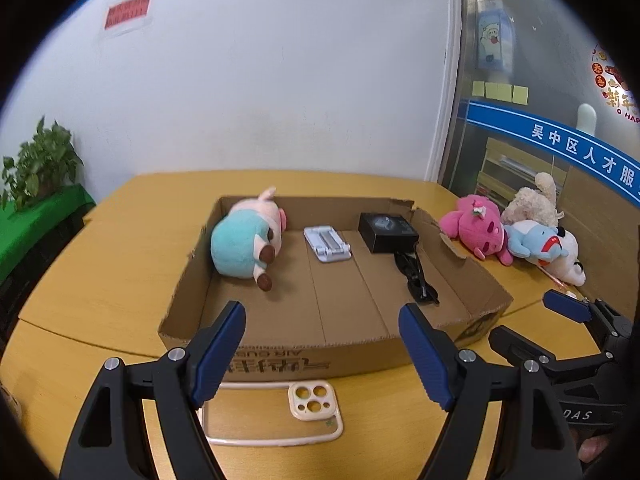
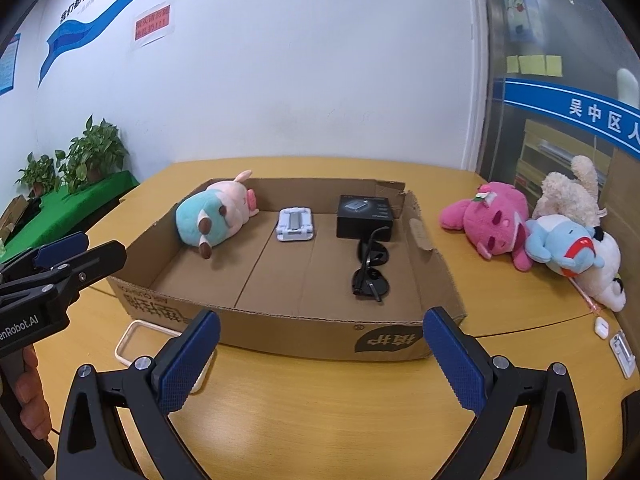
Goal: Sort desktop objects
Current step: 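Withdraw both grippers from the box toward the clear phone case, then close both grippers on the rim of the clear phone case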
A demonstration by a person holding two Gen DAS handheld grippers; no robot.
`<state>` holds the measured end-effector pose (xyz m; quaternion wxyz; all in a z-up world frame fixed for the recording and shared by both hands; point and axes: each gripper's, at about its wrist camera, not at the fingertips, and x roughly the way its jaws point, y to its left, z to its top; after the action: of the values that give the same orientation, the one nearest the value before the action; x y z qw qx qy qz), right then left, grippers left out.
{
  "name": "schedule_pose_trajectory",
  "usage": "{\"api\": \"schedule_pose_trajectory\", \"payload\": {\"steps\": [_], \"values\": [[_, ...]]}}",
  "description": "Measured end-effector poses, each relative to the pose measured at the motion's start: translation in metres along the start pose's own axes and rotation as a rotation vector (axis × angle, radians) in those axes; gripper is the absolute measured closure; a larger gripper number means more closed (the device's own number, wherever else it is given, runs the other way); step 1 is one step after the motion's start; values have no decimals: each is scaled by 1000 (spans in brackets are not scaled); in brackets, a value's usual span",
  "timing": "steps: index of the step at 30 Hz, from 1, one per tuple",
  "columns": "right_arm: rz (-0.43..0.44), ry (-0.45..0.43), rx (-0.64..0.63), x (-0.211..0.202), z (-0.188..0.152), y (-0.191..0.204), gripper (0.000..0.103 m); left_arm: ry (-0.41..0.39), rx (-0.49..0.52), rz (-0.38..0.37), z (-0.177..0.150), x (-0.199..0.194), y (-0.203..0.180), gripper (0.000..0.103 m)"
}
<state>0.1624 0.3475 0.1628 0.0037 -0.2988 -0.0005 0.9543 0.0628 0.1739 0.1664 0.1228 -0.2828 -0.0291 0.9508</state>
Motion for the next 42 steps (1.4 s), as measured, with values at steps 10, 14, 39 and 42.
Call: {"api": "schedule_pose_trajectory", "payload": {"steps": [10, 14, 39, 42], "values": [[121, 155, 17, 51, -24, 20, 0, 204, -102, -12, -36, 36, 78, 24], [241, 255, 16, 82, -37, 40, 0, 294, -149, -36, -55, 58, 105, 24], [486, 241, 15, 79, -61, 57, 0, 349, -226, -331, -63, 70, 67, 33], [489, 215, 24, 61, -63, 40, 0, 344, -233, -374, -62, 65, 54, 33]]}}
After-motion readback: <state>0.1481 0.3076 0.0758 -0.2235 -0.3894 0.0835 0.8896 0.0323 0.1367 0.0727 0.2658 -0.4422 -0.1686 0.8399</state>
